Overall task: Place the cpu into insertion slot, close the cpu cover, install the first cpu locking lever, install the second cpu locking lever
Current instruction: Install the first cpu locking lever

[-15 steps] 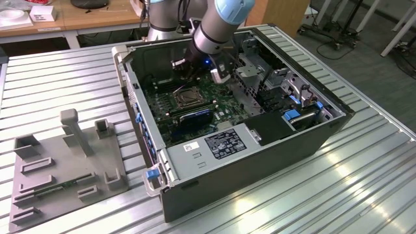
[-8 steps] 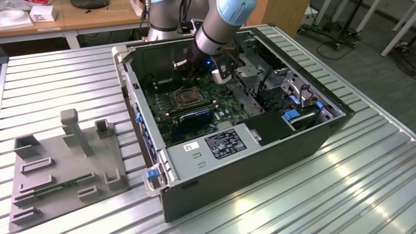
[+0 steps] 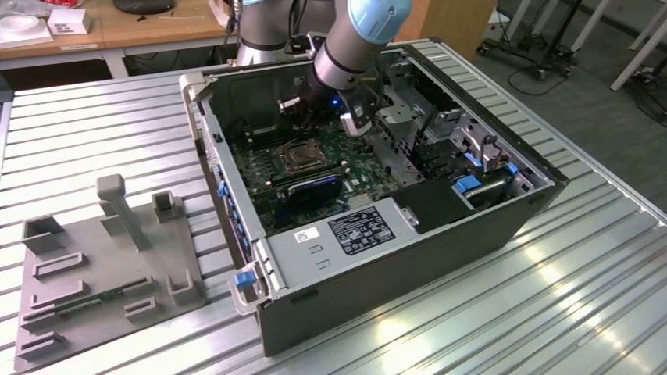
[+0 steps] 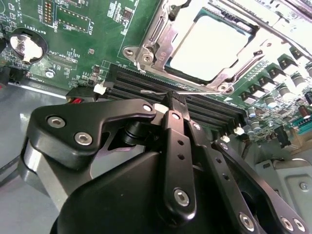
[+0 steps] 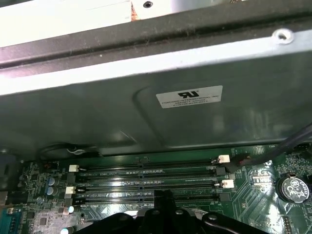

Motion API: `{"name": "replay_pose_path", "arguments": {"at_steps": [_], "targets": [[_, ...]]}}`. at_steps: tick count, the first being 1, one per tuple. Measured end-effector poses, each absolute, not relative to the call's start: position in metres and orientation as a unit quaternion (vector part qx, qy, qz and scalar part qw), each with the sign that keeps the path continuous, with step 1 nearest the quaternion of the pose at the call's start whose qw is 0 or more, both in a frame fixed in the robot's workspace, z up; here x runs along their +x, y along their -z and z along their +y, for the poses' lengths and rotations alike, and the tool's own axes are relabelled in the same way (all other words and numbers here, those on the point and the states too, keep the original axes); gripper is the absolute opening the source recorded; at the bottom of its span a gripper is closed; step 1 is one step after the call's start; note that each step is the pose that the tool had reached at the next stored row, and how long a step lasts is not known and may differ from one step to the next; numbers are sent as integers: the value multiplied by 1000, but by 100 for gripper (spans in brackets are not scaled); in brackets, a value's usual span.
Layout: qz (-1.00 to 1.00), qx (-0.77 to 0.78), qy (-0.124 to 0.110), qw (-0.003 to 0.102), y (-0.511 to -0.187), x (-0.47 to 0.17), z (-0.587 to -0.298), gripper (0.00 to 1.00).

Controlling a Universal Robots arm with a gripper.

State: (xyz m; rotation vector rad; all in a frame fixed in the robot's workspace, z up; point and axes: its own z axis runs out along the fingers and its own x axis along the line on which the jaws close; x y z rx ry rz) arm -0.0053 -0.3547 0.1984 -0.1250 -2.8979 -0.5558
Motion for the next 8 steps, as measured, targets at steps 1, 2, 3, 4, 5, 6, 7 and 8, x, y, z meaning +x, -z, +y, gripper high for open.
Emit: {"name": "replay_pose_path", "arguments": {"at_steps": [1, 2, 3, 4, 5, 6, 7, 8], "targets": [[-977, -42, 187, 94, -198, -5, -355, 11], [-977, -42, 187, 94, -198, -5, -354, 11], [-977, -42, 188, 94, -198, -5, -354, 11], [-977, -42, 188, 94, -198, -5, -354, 11], [-977, -42, 188, 94, -198, -5, -354, 11], [-977, -42, 187, 94, -198, -5, -353, 11], [-977, -42, 187, 94, -197, -5, -353, 11], [-977, -42, 187, 94, -197, -5, -353, 11]]}}
